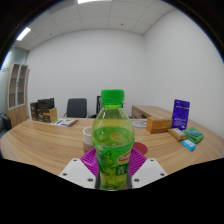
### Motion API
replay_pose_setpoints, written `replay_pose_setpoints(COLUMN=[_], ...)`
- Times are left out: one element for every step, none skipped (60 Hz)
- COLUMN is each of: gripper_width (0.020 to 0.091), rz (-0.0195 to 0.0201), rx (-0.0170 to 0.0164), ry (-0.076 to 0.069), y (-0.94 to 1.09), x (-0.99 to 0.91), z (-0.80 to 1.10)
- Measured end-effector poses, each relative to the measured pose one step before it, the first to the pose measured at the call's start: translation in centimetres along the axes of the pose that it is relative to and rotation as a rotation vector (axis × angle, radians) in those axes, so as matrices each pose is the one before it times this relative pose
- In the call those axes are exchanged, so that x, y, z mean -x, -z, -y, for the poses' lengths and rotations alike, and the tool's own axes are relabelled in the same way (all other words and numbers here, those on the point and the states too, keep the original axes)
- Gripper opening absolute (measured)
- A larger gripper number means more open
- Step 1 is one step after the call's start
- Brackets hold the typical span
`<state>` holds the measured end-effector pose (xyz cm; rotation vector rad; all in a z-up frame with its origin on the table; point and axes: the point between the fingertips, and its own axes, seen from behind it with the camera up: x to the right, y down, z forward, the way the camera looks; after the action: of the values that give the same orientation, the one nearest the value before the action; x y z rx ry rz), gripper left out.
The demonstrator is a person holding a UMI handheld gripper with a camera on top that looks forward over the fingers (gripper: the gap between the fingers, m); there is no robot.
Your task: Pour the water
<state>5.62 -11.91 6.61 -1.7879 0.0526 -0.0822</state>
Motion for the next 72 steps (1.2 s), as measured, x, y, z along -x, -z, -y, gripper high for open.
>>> replay_pose_setpoints(gripper_width=[0.0352,0.0351,0.0352,0.0351,0.0351,0.0351,0.035,0.035,0.0351,0.035,0.035,0.0351,0.0352,0.035,0.035,0.035,0.0351,0.035,0.035,0.0351,0.0351,0.0351,0.0351,0.035,0.035,0.0357,0.0357,0.0358,0.0358,0.0358,0.0358,0.0358,0.0359,0.0358,0.0357,0.0357,0.0358,0.0358,0.0358,0.0358,0.0357,0.0358,0.0357,0.0357,0.0357,0.0358,0.0359,0.0357,0.0357,0.0357,0.0354,0.0354,0.0356,0.0357,0.0356,0.0358,0.0357,0.0357,0.0355,0.0357,0.0357,0.0356,0.0357,0.0358,0.0357,0.0357,0.0357,0.0355,0.0355,0.0356,0.0355,0.0357], rz=[-0.00215,0.00095,-0.00009,0.00062,-0.00168,0.00138,0.00139,0.00031,-0.00097,-0.00057,0.0001,0.0005,0.0001,-0.00031,-0.00019,0.00181,0.00294,0.00206,-0.00033,-0.00179,-0.00141,-0.00033,-0.00057,-0.00265,-0.00524,-0.00966,-0.01454,-0.00989,-0.00829,-0.00414,-0.00215,-0.00218,-0.00404,-0.00534,-0.00491,-0.001,-0.00451,-0.0021,-0.00272,-0.00483,-0.00628,-0.00639,-0.00419,0.00169,-0.00313,-0.00523,-0.00595,-0.00663,-0.00682,-0.00635,-0.00253,-0.0038,-0.00437,-0.00474,-0.0061,-0.00555,-0.00477,-0.00192,-0.00673,-0.0059,-0.0074,-0.00742,-0.00754,-0.0083,-0.01066,-0.01379,-0.01544,-0.01264,-0.01301,-0.01275,-0.01289,-0.01288], rx=[-0.00145,0.00018,0.00073,-0.00047,0.00209,0.00077,-0.00019,-0.00094,-0.00103,0.00112,0.0012,0.00242,0.00337,0.00388,0.00594,0.00729,0.00875,0.01031,0.01171,0.01337,0.01231,0.0101,0.00824,0.00837,0.00941,0.01218,0.01176,0.01506,0.01923,0.02103,0.01694,0.01182,0.00765,0.01011,0.01638,0.01138,0.01246,0.01109,0.00999,0.00847,0.00548,0.00473,0.00644,-0.00072,0.00166,-0.00215,-0.00284,-0.0004,0.00132,0.00302,0.00211,0.005,0.00349,-0.00017,-0.00158,0.00072,0.00133,-0.00148,0.00091,0.00201,0.00294,0.00035,-0.00211,-0.00194,-0.00094,0.00056,0.00066,-0.00165,-0.00567,-0.00319,-0.00456,-0.00491], ry=[0.0039,0.0018,0.002,0.0016,0.0011,0.0006,-0.0005,-0.0007,-0.0007,0.0013,0.0037,0.0063,0.0079,0.0064,0.0076,0.0109,0.0135,0.0131,0.0124,0.0135,0.0161,0.0179,0.0192,0.022,0.0253,0.0281,0.0325,0.0351,0.0407,0.0448,0.043,0.0382,0.0353,0.0385,0.0444,0.0478,0.0482,0.0501,0.0507,0.049,0.0467,0.0477,0.0512,0.0529,0.0459,0.0358,0.036,0.0358,0.0347,0.034,0.036,0.0314,0.0279,0.021,0.0177,0.0191,0.0228,0.0276,0.0258,0.0293,0.0318,0.0336,0.0348,0.0375,0.0392,0.0389,0.039,0.0384,0.037,0.0373,0.0322,0.0264], y=[0.007,0.02,-0.005,0.017,-0.045,0.011,-0.036,-0.02,-0.033,-0.061,-0.046,-0.046,-0.072,-0.052,-0.029,-0.059,-0.065,-0.091,-0.119,-0.134,-0.14,-0.138,-0.122,-0.159,-0.198,-0.207,-0.301,-0.313,-0.329,-0.33,-0.323,-0.316,-0.306,-0.333,-0.326,-0.522,-0.195,-0.32,-0.317,-0.284,-0.279,-0.312,-0.271,-0.58,-0.158,-0.291,-0.129,-0.105,-0.134,-0.156,-0.452,-0.077,-0.108,-0.121,-0.112,-0.13,-0.163,-0.304,-0.129,-0.187,-0.142,-0.131,-0.117,-0.12,-0.105,-0.09,-0.069,-0.144,-0.127,-0.094,-0.071,-0.084], x=[-0.065,0.043,0.001,0.037,0.189,-0.005,0.001,-0.036,-0.036,-0.013,-0.015,0.001,0.022,-0.031,-0.012,0.015,-0.006,-0.057,-0.127,-0.207,-0.248,-0.278,-0.309,-0.358,-0.506,-0.588,-0.344,-0.608,-0.555,-0.467,-0.44,-0.452,-0.536,-0.511,-0.469,-0.813,-0.216,-0.312,-0.317,-0.344,-0.342,-0.311,-0.238,-0.547,-0.237,0.151,-0.202,-0.266,-0.263,-0.292,-0.367,-0.052,-0.223,-0.21,-0.255,-0.222,-0.198,-0.454,-0.218,-0.148,-0.233,-0.237,-0.261,-0.274,-0.313,-0.366,-0.402,-0.487,-0.161,-0.292,-0.313,-0.301], z=[0.017,-0.009,-0.008,0.0,0.131,-0.065,-0.023,-0.015,0.008,-0.039,-0.001,0.016,0.007,0.032,-0.001,-0.013,-0.011,-0.015,-0.026,-0.043,-0.006,0.077,0.104,0.109,0.089,0.05,-0.067,-0.03,-0.151,-0.165,-0.098,0.024,0.074,-0.025,-0.135,-0.32,-0.063,-0.046,-0.026,0.011,0.055,0.023,-0.017,-0.125,0.132,0.245,0.19,0.163,0.122,0.084,0.096,0.014,0.099,0.193,0.212,0.158,0.124,0.129,0.152,0.084,0.104,0.168,0.19,0.2,0.188,0.16,0.179,0.282,0.113,0.246,0.249,0.236])
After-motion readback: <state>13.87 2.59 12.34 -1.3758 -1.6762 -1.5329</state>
